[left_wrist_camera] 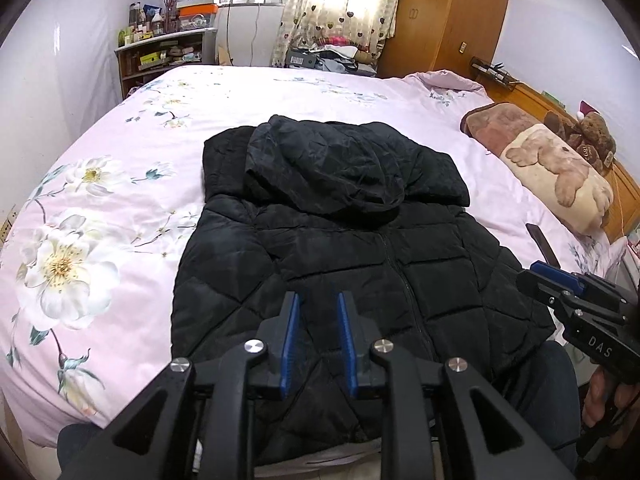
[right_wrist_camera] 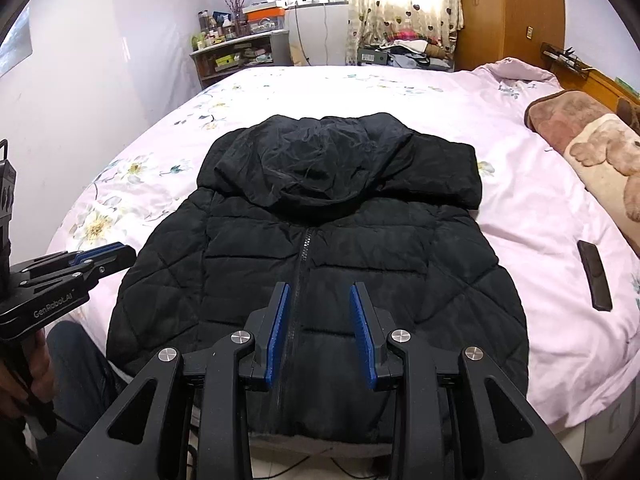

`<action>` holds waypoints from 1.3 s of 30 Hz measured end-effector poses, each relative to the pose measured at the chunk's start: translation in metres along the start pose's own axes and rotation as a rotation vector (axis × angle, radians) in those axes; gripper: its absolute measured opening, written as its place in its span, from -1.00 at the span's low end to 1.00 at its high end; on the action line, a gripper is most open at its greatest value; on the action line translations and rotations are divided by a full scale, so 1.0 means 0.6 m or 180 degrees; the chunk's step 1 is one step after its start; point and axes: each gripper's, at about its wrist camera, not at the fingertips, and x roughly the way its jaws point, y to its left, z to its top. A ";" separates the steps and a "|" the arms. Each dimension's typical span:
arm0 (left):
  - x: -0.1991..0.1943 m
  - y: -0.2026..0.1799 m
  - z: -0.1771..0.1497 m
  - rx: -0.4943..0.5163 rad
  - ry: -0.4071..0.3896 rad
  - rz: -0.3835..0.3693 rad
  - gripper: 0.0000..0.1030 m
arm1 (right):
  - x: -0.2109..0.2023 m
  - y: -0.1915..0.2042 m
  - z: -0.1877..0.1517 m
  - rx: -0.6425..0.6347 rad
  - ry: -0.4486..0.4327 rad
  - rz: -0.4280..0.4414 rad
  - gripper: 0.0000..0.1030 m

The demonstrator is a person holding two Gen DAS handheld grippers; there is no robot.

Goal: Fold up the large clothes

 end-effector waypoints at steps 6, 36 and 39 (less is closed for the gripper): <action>-0.019 0.002 -0.013 0.0011 -0.0025 0.0031 -0.57 | -0.024 0.001 -0.016 -0.0028 -0.0051 -0.0047 -0.22; -0.004 0.059 -0.064 -0.0126 0.0090 0.0370 -0.31 | -0.028 -0.071 -0.058 0.0235 0.0047 -0.0244 -0.11; 0.006 0.067 -0.068 -0.0121 0.0115 0.0411 -0.30 | -0.020 -0.082 -0.062 0.0284 0.0089 -0.0272 -0.11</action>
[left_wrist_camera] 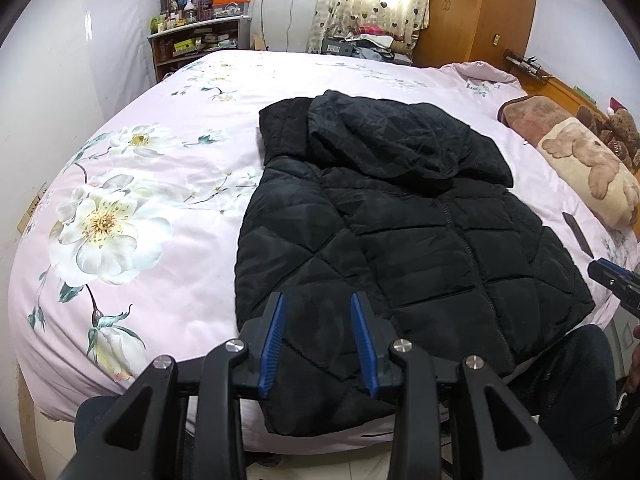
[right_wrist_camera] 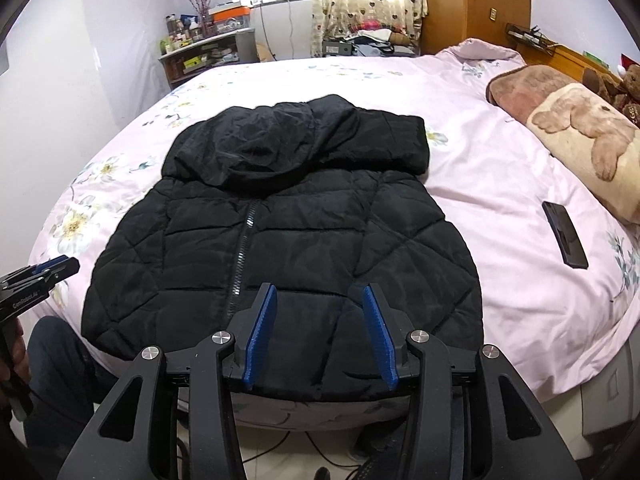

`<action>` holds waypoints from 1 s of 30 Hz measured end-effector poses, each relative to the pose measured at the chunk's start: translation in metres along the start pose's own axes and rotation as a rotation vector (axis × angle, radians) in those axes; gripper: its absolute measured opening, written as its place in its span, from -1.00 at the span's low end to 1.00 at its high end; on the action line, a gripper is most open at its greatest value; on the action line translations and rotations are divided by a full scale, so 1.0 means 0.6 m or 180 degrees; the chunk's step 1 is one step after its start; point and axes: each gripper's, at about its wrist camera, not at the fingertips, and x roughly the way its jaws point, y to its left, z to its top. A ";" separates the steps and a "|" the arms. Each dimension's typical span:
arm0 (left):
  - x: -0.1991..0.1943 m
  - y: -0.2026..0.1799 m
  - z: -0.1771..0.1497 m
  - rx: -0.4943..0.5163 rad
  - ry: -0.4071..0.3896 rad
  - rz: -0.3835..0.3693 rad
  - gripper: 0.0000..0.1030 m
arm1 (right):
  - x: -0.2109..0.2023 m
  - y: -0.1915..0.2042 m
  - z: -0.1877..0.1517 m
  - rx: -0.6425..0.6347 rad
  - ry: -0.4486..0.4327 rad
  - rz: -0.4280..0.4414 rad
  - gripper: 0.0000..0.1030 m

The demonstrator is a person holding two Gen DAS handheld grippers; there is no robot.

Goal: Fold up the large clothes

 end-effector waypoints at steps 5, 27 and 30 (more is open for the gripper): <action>0.028 0.021 -0.003 -0.0026 0.0043 0.0079 -0.25 | 0.029 -0.034 -0.006 0.0099 0.0102 -0.0087 -0.09; 0.136 0.082 -0.084 -0.0378 0.0501 -0.0116 0.35 | 0.162 -0.235 -0.052 0.1220 0.0998 0.0055 0.23; 0.140 0.078 -0.093 -0.0344 0.0561 -0.0141 0.44 | 0.167 -0.246 -0.063 0.1361 0.1059 0.0193 0.28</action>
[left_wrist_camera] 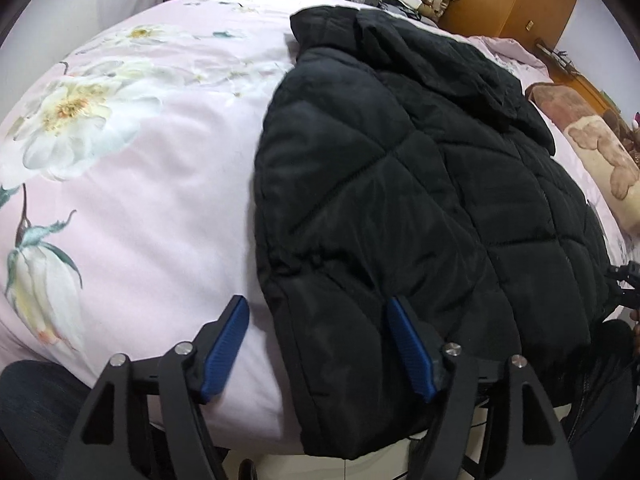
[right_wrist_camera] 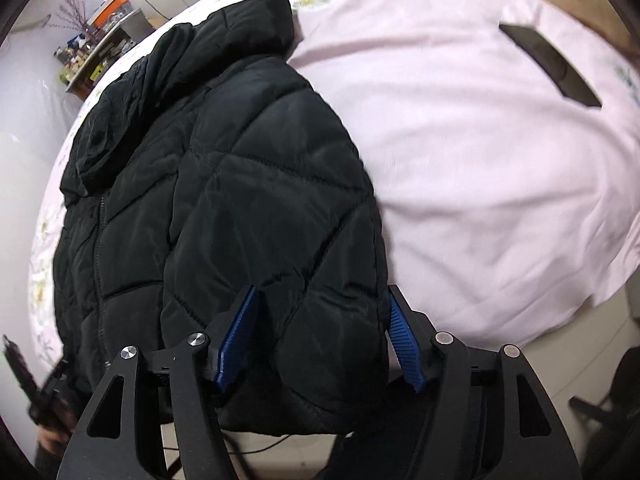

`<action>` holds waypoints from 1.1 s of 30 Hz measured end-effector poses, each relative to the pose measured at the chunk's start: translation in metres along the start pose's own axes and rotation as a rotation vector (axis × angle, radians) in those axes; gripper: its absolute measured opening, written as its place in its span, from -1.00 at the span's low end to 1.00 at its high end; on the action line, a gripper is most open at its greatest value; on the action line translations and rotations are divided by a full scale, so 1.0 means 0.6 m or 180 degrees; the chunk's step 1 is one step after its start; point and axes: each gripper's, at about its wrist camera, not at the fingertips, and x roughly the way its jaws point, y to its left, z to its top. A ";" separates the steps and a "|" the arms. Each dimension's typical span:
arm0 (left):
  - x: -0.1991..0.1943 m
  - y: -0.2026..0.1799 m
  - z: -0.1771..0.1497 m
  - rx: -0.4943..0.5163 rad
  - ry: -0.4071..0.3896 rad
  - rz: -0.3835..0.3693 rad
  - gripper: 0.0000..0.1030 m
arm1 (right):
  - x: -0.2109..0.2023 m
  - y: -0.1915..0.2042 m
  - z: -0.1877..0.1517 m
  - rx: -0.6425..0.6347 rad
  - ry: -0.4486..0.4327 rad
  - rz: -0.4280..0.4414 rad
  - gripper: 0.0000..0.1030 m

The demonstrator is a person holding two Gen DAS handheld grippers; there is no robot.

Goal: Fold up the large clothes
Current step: 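Grasp the jacket hem with the left tool while the right tool grasps it too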

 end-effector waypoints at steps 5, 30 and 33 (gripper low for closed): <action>0.000 -0.006 0.004 0.0013 0.0073 -0.0118 -0.08 | 0.005 0.002 -0.005 -0.0006 0.0215 0.0114 0.27; -0.254 0.026 0.046 -0.0137 -0.0718 -0.0371 -0.73 | -0.215 0.053 -0.064 -0.0433 -0.0494 0.0699 -0.75; -0.271 0.036 0.032 -0.0202 -0.0672 -0.0408 -0.73 | -0.230 0.054 -0.077 -0.0420 -0.0489 0.0740 -0.75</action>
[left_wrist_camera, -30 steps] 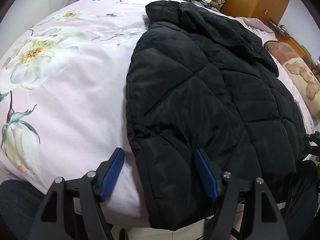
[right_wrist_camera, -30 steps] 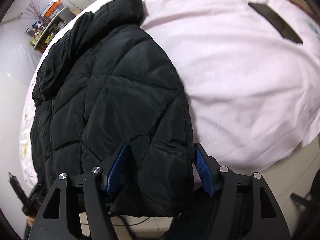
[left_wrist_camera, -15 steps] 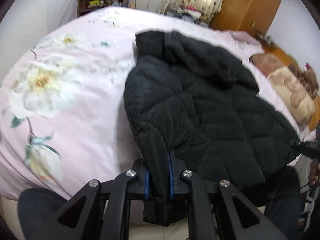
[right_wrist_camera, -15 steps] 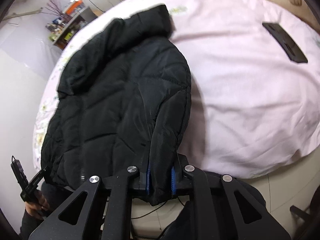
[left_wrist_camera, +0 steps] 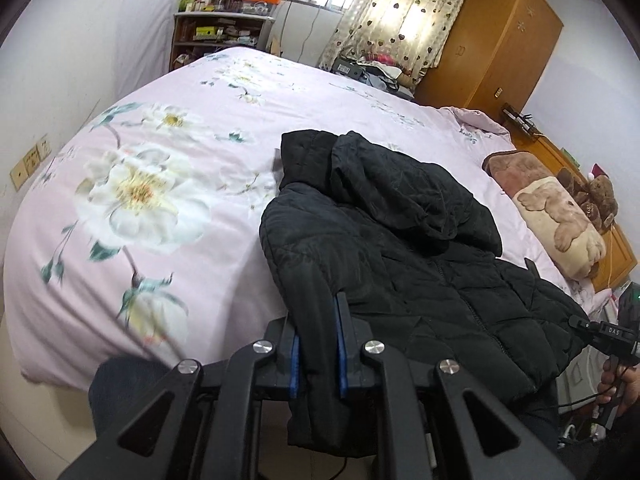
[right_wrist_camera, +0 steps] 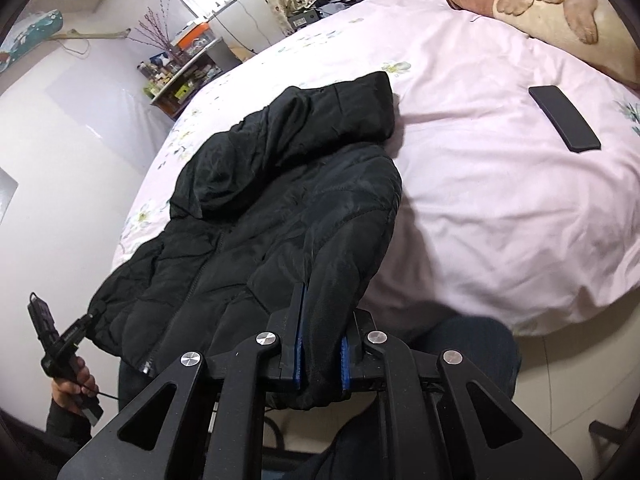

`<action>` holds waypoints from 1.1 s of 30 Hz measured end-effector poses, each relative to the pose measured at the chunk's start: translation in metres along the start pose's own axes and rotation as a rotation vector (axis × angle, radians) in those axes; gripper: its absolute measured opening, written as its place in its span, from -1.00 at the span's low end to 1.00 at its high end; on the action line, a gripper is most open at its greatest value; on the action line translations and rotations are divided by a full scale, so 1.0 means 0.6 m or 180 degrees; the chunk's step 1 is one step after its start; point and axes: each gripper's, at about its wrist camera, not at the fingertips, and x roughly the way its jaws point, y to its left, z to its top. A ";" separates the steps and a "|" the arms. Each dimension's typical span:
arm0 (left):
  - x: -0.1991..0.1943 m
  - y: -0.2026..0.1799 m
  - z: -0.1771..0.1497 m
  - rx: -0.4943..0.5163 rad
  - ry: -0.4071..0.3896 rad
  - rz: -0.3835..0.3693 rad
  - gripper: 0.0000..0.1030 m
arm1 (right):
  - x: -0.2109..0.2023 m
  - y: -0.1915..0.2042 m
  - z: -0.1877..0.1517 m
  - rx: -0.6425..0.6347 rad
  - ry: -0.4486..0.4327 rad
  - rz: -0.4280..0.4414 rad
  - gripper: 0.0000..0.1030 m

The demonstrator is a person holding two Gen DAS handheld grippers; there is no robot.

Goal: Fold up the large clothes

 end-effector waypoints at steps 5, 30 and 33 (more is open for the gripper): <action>-0.029 0.004 0.003 -0.0058 -0.0082 -0.0038 -0.73 | -0.029 0.015 0.004 -0.0002 -0.0095 0.0069 -0.75; 0.215 -0.044 0.361 -0.0197 -0.0482 -0.0002 -0.72 | 0.119 0.067 0.378 0.0225 -0.0567 0.0044 -0.74; 0.285 -0.041 0.383 -0.0202 -0.0317 0.0080 -0.72 | 0.178 0.045 0.412 0.0356 -0.0392 -0.0015 -0.74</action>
